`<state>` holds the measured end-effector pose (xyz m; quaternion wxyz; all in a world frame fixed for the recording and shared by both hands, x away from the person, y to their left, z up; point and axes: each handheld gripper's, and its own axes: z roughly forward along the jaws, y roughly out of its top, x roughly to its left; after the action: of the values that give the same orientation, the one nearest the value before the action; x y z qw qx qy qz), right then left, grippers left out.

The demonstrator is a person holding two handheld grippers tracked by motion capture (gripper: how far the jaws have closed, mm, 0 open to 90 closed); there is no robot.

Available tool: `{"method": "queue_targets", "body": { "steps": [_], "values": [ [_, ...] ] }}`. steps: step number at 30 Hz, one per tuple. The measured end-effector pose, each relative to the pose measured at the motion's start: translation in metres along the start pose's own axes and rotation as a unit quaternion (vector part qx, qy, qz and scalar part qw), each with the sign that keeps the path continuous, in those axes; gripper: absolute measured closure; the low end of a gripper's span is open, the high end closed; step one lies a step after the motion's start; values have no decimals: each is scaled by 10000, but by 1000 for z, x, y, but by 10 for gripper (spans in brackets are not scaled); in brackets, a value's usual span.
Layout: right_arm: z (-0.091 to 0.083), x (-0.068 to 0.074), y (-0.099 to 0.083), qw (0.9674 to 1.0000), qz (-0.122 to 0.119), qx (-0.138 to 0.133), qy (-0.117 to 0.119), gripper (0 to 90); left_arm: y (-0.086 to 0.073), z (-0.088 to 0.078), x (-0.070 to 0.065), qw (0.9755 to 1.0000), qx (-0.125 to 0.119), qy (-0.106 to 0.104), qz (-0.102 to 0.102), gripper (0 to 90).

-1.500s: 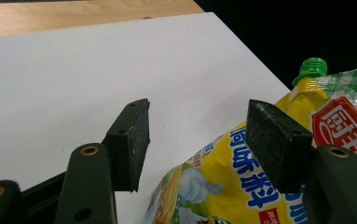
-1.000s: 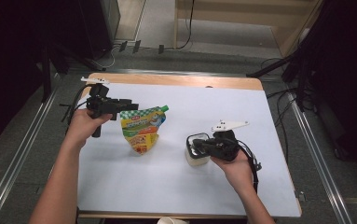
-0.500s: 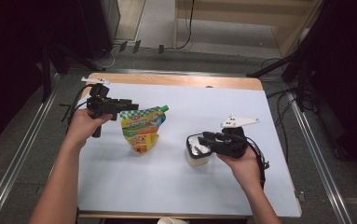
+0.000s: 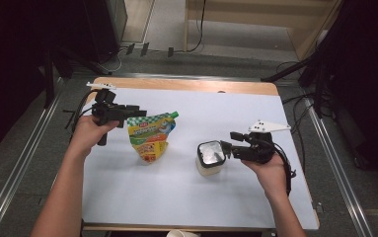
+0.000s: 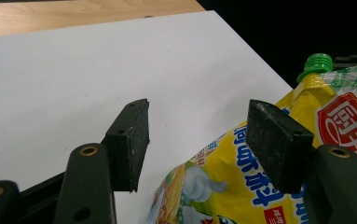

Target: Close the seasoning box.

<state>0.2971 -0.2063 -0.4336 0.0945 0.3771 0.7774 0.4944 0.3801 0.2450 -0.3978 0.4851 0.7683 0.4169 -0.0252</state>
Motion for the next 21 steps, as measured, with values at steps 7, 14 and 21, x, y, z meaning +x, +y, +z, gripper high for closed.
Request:
{"method": "queue_targets", "body": {
  "steps": [7, 14, 21],
  "values": [
    [-2, -14, -7, 9996, 110, -11, -242, 384, 0, 1, 0, 10000, 6, 8, 23, 405],
    [-2, -27, -17, 9986, 87, -67, -525, 316, -1, 1, 2, 10000, -3, 34, -10, 406],
    [2, -36, -25, 9979, 169, 16, -632, 296, -2, 2, 3, 10000, 25, 34, 3, 406]
  ]
}}
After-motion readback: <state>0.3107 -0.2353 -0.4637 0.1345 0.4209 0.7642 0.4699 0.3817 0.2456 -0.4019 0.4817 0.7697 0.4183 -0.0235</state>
